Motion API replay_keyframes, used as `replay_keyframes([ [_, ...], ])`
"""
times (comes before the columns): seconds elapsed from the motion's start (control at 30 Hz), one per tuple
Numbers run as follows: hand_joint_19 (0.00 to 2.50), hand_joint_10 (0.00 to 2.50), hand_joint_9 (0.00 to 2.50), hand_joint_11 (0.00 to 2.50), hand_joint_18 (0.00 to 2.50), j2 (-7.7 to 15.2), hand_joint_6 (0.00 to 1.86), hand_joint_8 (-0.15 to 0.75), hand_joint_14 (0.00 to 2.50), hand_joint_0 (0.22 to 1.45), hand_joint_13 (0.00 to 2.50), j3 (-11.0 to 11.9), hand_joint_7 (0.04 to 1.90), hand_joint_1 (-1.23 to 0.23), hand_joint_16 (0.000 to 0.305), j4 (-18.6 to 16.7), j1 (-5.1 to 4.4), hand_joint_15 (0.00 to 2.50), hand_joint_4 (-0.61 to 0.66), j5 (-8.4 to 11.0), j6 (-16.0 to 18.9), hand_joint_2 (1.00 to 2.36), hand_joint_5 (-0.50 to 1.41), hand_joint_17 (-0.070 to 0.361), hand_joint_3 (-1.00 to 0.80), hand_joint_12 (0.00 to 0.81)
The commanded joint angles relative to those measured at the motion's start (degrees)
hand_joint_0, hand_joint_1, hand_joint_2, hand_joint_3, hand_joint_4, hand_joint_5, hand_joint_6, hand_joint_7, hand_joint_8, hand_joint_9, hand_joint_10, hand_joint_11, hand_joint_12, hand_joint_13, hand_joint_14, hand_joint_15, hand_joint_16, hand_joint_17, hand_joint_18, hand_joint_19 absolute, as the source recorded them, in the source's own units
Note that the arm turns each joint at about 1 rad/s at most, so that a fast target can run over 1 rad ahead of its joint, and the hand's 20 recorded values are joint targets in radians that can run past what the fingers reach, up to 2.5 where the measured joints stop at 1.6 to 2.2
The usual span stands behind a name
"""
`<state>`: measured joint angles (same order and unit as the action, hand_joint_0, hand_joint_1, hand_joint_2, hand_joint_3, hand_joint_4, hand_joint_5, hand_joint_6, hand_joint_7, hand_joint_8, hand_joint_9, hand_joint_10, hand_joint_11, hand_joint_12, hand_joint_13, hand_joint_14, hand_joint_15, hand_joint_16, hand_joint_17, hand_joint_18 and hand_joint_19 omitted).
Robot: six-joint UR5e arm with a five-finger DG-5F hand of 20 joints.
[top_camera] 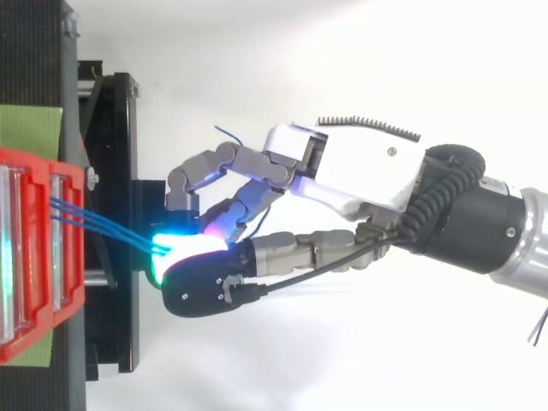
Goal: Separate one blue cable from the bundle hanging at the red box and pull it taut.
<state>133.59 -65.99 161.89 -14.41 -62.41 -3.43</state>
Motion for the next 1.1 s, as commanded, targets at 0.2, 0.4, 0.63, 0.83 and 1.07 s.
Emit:
replay_keyframes([
  [0.2, 0.53, 0.02, 0.99, 0.78, 0.77, 0.0, 0.93, 0.323, 0.01, 0.72, 0.82, 0.0, 1.18, -0.80, 0.044, 0.0, 0.00, 0.38, 0.01, 0.01, 0.0, 1.02, -0.20, 0.099, -0.26, 0.337],
  [0.4, 0.57, 0.02, 1.02, 0.79, 0.69, 0.0, 0.94, 0.283, 0.02, 0.87, 0.80, 0.0, 1.44, -0.81, 0.040, 0.0, 0.00, 0.39, -0.12, -0.08, 0.1, 1.00, -0.21, 0.091, -0.50, 0.314],
  [0.63, 0.50, 0.02, 1.04, 0.80, 0.77, 0.0, 0.94, 0.278, 0.02, 0.76, 0.82, 0.1, 1.30, -0.86, 0.040, 0.0, 0.18, 0.38, -0.01, -0.08, 0.0, 1.00, -0.21, 0.090, -0.50, 0.312],
  [0.83, 0.53, 0.02, 1.06, 0.78, 0.79, 0.0, 0.92, 0.309, 0.02, 0.51, 0.84, 0.0, 1.12, -0.77, 0.046, 0.0, 0.18, 0.40, 0.10, -0.08, 0.0, 1.00, -0.18, 0.104, -0.50, 0.347],
  [1.07, 0.55, 0.02, 1.05, 0.76, 0.82, 0.0, 0.90, 0.331, 0.02, 0.46, 0.83, 0.0, 1.02, -0.50, 0.054, 0.0, 0.18, 0.39, 0.14, -0.08, 0.0, 1.00, -0.19, 0.122, -0.50, 0.378],
])
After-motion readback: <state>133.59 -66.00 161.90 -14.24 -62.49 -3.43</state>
